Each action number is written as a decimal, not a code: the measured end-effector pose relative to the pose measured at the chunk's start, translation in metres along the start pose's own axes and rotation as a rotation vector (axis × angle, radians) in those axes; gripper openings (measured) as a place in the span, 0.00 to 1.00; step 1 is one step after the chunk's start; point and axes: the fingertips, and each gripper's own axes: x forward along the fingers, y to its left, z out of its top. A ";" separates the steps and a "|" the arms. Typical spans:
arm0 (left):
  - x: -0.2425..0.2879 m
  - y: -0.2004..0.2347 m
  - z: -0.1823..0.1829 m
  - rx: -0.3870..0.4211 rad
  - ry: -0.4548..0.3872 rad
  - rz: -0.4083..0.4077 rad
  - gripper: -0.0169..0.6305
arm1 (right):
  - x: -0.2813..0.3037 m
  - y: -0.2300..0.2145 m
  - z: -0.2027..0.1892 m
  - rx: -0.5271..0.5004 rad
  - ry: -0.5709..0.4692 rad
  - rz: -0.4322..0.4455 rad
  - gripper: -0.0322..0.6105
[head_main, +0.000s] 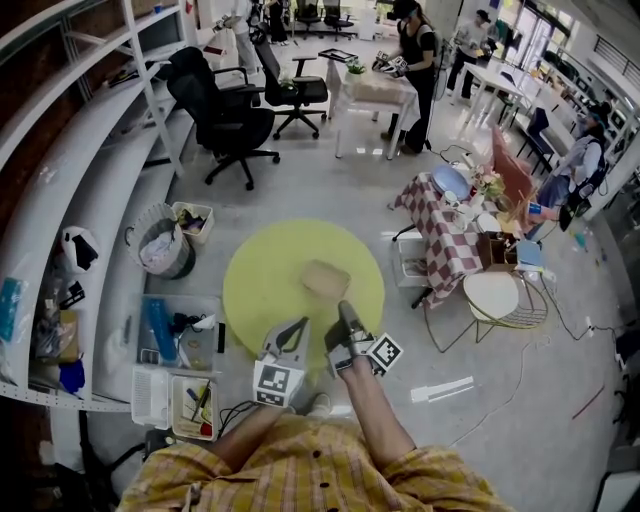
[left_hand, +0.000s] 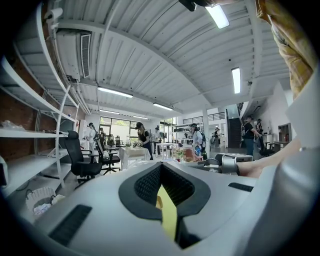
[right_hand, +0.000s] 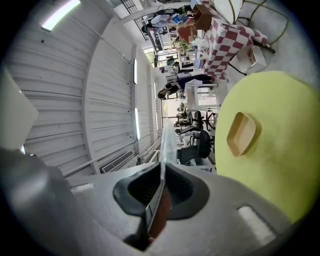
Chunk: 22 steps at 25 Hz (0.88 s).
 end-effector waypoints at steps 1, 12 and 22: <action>0.000 -0.001 0.001 0.000 -0.001 -0.002 0.03 | -0.001 0.001 0.000 -0.005 0.001 -0.003 0.09; -0.003 -0.004 0.010 0.014 -0.011 -0.015 0.03 | -0.005 0.026 -0.002 -0.021 -0.003 0.028 0.09; -0.005 -0.002 0.009 0.017 -0.019 -0.012 0.03 | -0.011 0.035 -0.001 -0.016 -0.015 0.043 0.09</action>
